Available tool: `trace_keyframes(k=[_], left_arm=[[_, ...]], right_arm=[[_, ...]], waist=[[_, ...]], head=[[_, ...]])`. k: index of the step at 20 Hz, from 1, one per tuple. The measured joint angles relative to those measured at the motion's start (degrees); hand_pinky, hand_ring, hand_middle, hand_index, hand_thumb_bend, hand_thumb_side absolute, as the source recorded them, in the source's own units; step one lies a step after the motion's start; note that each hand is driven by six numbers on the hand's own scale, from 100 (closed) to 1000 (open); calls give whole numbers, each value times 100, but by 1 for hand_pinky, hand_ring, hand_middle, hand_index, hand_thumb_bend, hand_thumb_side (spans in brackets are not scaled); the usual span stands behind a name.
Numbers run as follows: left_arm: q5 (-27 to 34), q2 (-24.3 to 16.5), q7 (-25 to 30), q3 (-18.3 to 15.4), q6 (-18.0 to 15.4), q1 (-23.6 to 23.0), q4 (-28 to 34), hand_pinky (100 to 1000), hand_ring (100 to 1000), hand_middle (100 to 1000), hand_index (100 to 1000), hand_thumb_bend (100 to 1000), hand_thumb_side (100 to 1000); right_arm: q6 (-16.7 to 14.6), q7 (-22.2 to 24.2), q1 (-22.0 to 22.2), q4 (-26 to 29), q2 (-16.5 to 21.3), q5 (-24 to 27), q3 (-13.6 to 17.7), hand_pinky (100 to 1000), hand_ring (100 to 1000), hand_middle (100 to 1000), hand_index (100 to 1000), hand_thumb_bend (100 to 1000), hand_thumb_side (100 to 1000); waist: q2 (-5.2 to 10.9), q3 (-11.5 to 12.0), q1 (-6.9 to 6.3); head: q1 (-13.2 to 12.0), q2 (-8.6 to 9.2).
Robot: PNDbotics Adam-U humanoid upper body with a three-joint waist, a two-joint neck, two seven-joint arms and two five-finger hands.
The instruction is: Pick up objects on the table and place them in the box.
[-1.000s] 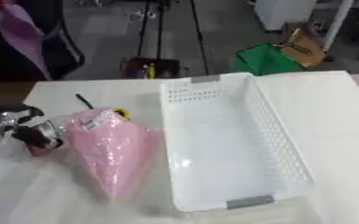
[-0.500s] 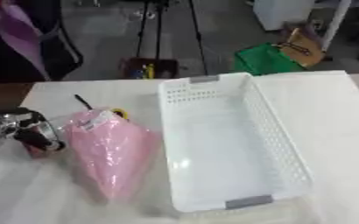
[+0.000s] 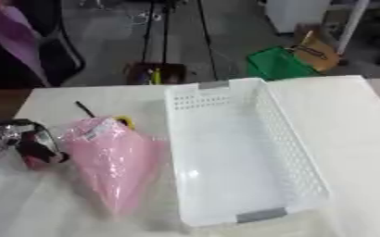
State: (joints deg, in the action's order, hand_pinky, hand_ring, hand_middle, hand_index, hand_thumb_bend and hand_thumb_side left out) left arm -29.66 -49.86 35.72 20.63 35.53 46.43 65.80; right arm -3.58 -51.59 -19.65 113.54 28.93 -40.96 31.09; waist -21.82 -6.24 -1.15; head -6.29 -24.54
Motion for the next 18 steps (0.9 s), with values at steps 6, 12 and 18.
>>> trace_keyframes(k=[6,12,18], left_arm=[[-27,41,-4,-3,4,50,-135,973,933,870,943,441,464],[-233,44,-3,-3,3,95,-166,873,842,728,794,410,466],[-291,51,9,-4,-9,109,-166,834,822,704,760,349,488]], right_arm=[[-12,-12,2,0,-6,22,31,710,666,706,773,100,768],[-13,-15,5,0,-9,29,38,711,666,706,773,100,769],[-12,-16,22,0,-44,33,68,712,666,706,774,100,769]], waist=[[-12,-16,-5],[-17,-16,-16],[-17,-11,-21]], head=[[-27,39],[-28,43],[-28,43]])
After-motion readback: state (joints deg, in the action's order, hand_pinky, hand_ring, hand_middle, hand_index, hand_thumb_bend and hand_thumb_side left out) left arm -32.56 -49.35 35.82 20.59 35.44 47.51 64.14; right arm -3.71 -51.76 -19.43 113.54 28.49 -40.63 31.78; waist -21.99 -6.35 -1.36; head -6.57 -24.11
